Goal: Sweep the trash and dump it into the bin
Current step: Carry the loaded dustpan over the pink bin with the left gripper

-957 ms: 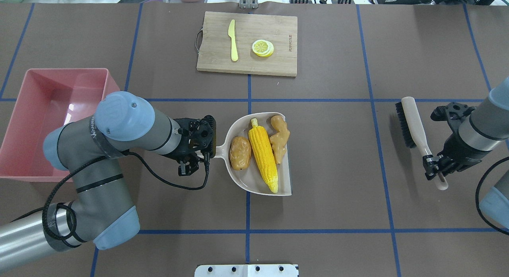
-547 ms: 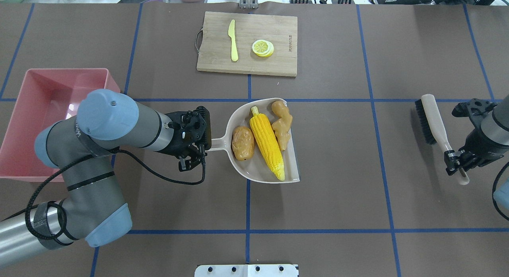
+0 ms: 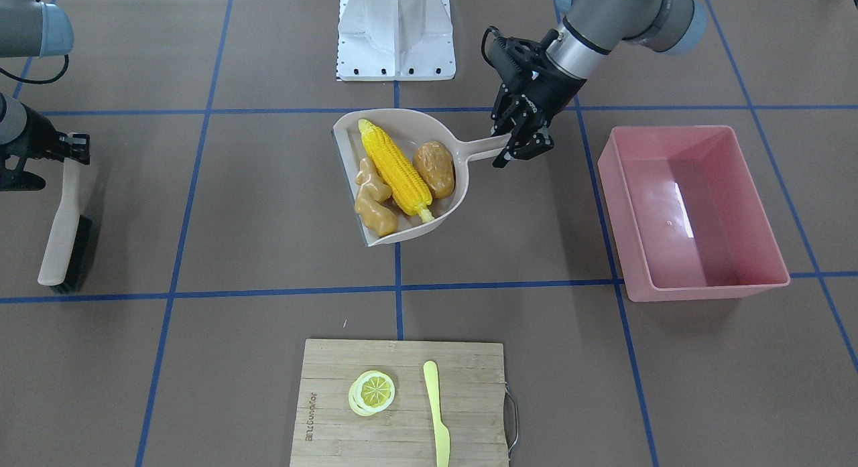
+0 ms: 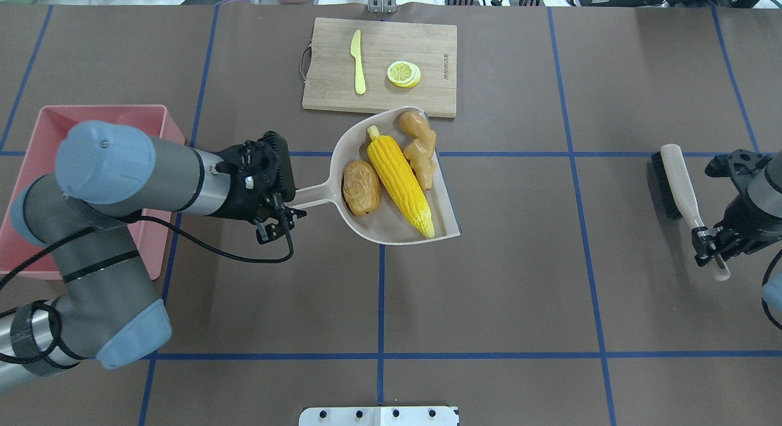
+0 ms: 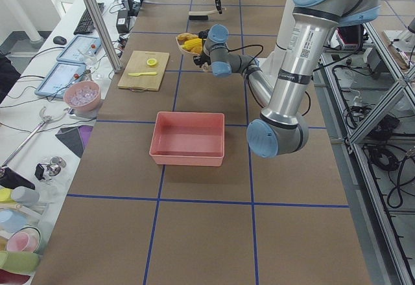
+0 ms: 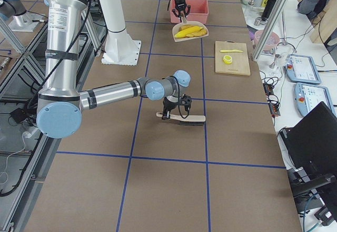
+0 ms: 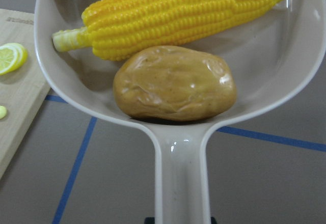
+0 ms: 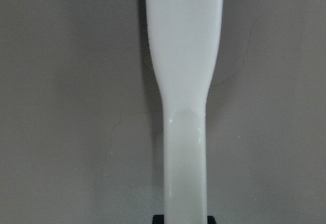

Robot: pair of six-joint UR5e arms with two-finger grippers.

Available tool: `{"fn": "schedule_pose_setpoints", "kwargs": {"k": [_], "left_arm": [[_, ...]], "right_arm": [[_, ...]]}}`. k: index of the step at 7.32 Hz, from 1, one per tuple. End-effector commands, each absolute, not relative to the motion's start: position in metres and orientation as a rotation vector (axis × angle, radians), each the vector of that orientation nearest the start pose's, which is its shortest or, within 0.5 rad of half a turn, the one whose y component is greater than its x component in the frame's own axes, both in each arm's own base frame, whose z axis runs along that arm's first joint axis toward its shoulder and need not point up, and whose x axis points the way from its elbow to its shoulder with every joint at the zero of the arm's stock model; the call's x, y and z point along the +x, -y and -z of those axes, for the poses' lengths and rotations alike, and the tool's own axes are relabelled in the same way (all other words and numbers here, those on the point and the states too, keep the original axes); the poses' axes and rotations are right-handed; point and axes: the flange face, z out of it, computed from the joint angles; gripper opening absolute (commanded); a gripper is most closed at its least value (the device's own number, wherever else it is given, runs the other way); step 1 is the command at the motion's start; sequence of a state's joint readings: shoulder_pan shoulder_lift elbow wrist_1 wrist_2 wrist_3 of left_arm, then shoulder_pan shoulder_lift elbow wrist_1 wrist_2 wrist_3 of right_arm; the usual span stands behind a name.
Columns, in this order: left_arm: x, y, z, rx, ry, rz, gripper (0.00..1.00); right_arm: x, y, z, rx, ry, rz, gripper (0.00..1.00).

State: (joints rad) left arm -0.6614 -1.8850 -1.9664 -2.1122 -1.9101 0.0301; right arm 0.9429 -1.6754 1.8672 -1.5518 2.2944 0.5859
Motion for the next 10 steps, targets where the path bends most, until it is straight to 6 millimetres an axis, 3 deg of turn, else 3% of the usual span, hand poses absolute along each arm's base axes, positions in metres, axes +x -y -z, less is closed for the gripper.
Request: {"fn": "schedule_pose_setpoints", "kwargs": {"k": [1, 2, 4, 5, 6, 8, 10], "left_arm": [[0.333, 0.436, -0.259, 1.081, -0.76, -1.006, 0.0], [0.316, 0.443, -0.264, 1.078, -0.746, -0.994, 0.0], [0.255, 0.468, -0.288, 1.066, -0.691, -0.954, 0.0], [0.223, 0.475, -0.303, 1.041, -0.697, -0.942, 0.0], [0.194, 0.477, -0.317, 1.017, -0.698, -0.914, 0.0], [0.147, 0.477, -0.35, 0.951, -0.696, -0.849, 0.0], [0.129, 0.467, -0.37, 0.914, -0.687, -0.812, 0.0]], "right_arm": [[-0.221, 0.416, -0.559, -0.246, 0.72, 0.12, 0.03], [-0.223, 0.419, -0.558, -0.25, 0.725, 0.121, 0.07], [-0.224, 0.42, -0.557, -0.249, 0.728, 0.12, 0.14], [-0.223, 0.42, -0.557, -0.248, 0.73, 0.122, 0.64], [-0.223, 0.42, -0.557, -0.248, 0.73, 0.122, 0.94], [-0.223, 0.42, -0.554, -0.242, 0.733, 0.127, 1.0], [-0.215, 0.436, -0.538, -0.22, 0.769, 0.11, 1.0]]}}
